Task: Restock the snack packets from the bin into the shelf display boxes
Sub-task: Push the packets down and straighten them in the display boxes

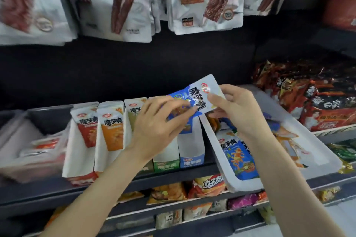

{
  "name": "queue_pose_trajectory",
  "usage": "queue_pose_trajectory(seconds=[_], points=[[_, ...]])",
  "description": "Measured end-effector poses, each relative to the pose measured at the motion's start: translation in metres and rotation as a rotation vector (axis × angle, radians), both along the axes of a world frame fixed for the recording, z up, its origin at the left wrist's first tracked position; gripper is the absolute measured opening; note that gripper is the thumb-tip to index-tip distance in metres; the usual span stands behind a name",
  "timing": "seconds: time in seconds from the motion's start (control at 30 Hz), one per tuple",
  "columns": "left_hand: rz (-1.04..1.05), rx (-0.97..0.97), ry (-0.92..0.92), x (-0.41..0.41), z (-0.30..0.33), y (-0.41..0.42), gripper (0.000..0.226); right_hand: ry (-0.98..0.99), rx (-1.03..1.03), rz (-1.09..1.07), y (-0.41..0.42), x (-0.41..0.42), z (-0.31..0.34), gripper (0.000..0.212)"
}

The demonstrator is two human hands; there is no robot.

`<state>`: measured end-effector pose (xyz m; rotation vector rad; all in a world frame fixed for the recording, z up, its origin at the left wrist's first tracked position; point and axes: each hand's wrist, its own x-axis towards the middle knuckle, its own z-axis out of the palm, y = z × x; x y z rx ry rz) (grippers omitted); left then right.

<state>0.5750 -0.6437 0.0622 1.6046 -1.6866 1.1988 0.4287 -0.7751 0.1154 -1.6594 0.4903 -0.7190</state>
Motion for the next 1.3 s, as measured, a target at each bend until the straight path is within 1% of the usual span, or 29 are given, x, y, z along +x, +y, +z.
queue_pose_trajectory(seconds=[0.03, 0.1, 0.17, 0.23, 0.27, 0.3, 0.4, 0.47, 0.53, 0.63, 0.8, 0.9, 0.97, 1.0, 1.1, 1.2, 1.3], points=[[-0.009, 0.066, 0.058, 0.003, -0.001, 0.006, 0.029, 0.022, -0.088, 0.001, -0.002, 0.006, -0.002, 0.013], [-0.036, 0.153, 0.272, 0.007, 0.004, 0.02, 0.038, 0.058, -0.291, 0.03, -0.002, 0.018, -0.006, 0.007], [-0.09, 0.145, 0.581, 0.01, 0.016, 0.038, 0.045, 0.1, -0.499, 0.091, 0.002, 0.032, -0.005, 0.004], [-0.14, 0.144, 0.881, 0.018, 0.027, 0.055, 0.049, 0.11, -0.626, 0.182, 0.013, 0.048, -0.002, 0.005], [-0.144, 0.161, 0.97, 0.025, 0.031, 0.063, 0.047, 0.092, -0.666, 0.219, 0.019, 0.057, -0.001, 0.005], [-0.113, 0.174, 0.994, 0.033, 0.032, 0.07, 0.042, 0.06, -0.709, 0.245, 0.026, 0.066, 0.0, 0.005], [0.042, 0.111, 0.971, 0.056, 0.03, 0.091, 0.036, -0.038, -0.884, 0.302, 0.044, 0.094, 0.004, 0.011], [0.094, 0.036, 0.943, 0.066, 0.027, 0.099, 0.028, -0.036, -0.958, 0.327, 0.051, 0.11, 0.006, 0.018], [0.119, -0.011, 0.931, 0.071, 0.023, 0.1, 0.018, -0.017, -1.05, 0.31, 0.056, 0.121, 0.006, 0.017], [0.056, -0.044, 1.013, 0.071, 0.018, 0.089, 0.016, -0.035, -1.193, 0.203, 0.051, 0.127, 0.009, 0.009], [-0.089, -0.039, 1.086, 0.064, 0.019, 0.048, 0.013, 0.008, -1.217, 0.099, 0.02, 0.11, 0.015, 0.009], [-0.141, 0.056, 1.112, 0.061, 0.017, 0.018, 0.02, 0.047, -1.224, 0.013, -0.006, 0.094, 0.015, 0.012], [-0.101, 0.188, 1.117, 0.061, 0.009, 0.001, 0.033, 0.111, -1.207, -0.043, -0.023, 0.083, 0.012, 0.012], [-0.03, 0.266, 1.072, 0.062, 0.002, -0.006, 0.041, 0.139, -1.193, -0.061, -0.031, 0.078, 0.011, 0.011], [0.22, 0.495, 0.823, 0.063, -0.02, -0.021, 0.056, 0.16, -1.135, -0.114, -0.05, 0.068, 0.012, 0.013], [0.298, 0.615, 0.712, 0.06, -0.036, -0.028, 0.067, 0.249, -1.178, -0.106, -0.058, 0.069, 0.008, 0.016], [0.332, 0.63, 0.646, 0.057, -0.045, -0.032, 0.075, 0.349, -1.185, -0.04, -0.057, 0.081, -0.01, 0.017]])
